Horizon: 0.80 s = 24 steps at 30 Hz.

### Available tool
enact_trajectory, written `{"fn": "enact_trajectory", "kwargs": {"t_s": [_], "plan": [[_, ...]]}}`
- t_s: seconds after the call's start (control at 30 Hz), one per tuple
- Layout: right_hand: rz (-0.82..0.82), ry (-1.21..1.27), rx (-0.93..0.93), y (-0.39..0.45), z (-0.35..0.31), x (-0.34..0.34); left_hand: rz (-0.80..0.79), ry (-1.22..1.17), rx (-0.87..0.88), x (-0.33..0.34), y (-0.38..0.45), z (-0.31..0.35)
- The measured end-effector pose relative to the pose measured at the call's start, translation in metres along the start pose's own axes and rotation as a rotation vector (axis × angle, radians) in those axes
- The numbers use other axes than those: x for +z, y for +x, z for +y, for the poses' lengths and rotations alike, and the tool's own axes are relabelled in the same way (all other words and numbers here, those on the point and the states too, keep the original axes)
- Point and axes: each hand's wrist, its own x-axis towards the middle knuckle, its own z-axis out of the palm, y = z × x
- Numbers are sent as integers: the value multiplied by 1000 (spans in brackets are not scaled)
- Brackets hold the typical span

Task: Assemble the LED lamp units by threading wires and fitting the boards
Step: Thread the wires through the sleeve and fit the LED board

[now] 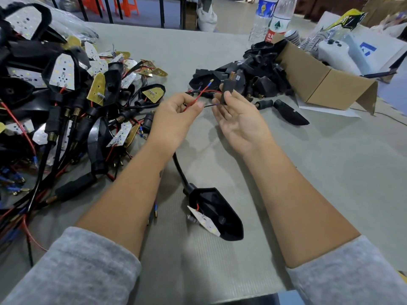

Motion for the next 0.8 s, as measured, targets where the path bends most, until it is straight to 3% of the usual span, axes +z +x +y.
{"fn": "enact_trajectory", "kwargs": {"t_s": [0.23, 0.4, 0.8], "plan": [[-58, -40, 4, -3, 2, 0, 60, 306, 18, -1, 0, -5], [-101, -103, 21, -2, 4, -1, -3, 335, 46, 0, -2, 0], [-114, -126, -11, -3, 4, 0, 52, 276, 65, -2, 1, -5]]}}
